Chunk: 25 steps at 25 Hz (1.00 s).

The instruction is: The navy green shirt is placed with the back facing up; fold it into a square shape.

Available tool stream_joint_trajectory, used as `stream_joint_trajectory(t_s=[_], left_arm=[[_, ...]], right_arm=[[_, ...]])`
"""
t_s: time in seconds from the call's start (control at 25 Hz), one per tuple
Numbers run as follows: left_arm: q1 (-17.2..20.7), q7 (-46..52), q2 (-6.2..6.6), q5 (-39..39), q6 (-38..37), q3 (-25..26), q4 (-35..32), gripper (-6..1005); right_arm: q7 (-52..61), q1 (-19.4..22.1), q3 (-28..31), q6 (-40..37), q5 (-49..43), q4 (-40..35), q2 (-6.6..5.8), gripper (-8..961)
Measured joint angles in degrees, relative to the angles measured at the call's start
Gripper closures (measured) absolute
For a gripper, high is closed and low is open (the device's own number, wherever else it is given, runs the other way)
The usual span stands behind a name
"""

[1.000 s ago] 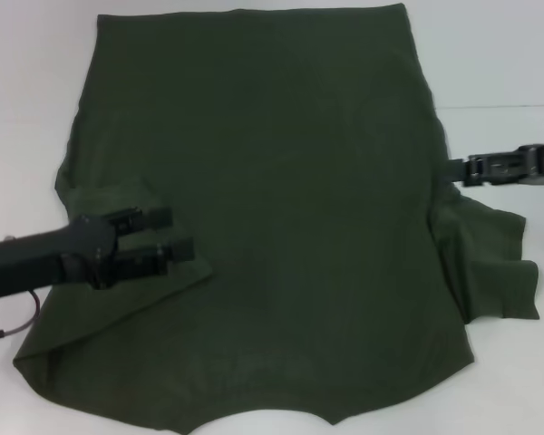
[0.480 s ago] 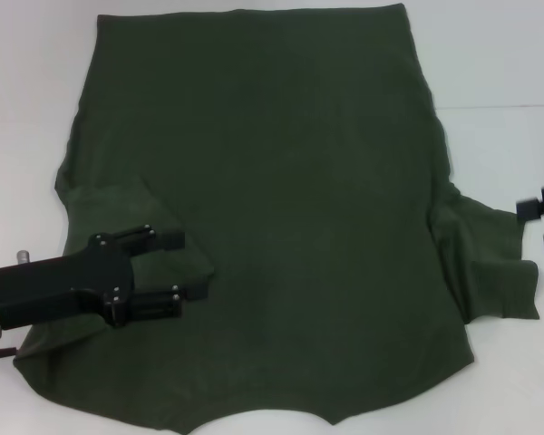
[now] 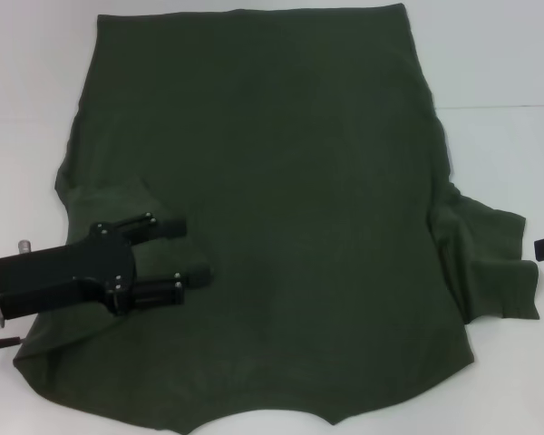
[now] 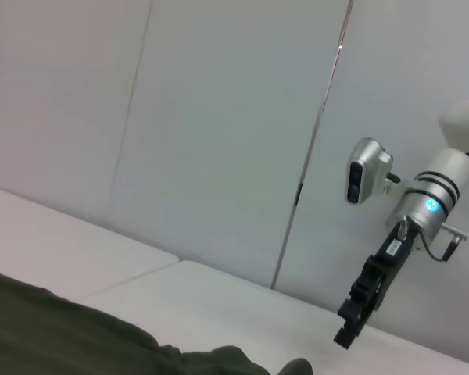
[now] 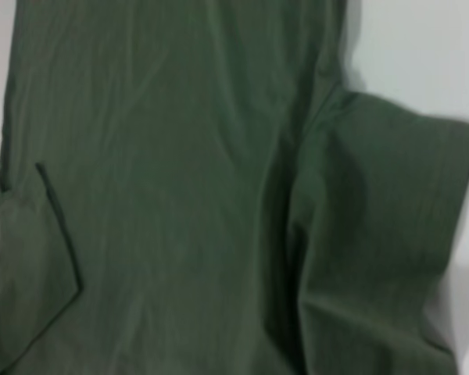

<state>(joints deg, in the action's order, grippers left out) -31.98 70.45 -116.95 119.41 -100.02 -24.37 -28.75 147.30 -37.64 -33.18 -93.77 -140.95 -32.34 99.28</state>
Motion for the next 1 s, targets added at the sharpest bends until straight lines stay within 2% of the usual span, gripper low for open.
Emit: stream_joint_trajectory(t_s=[1.0], left_arm=[[-0.7,0.3,-0.84,-0.6,2.3,-0.2,0.3,139]], right_arm=[[-6.7,-1.7,-1.4,12.6,-0.4,6.5,1.63,9]])
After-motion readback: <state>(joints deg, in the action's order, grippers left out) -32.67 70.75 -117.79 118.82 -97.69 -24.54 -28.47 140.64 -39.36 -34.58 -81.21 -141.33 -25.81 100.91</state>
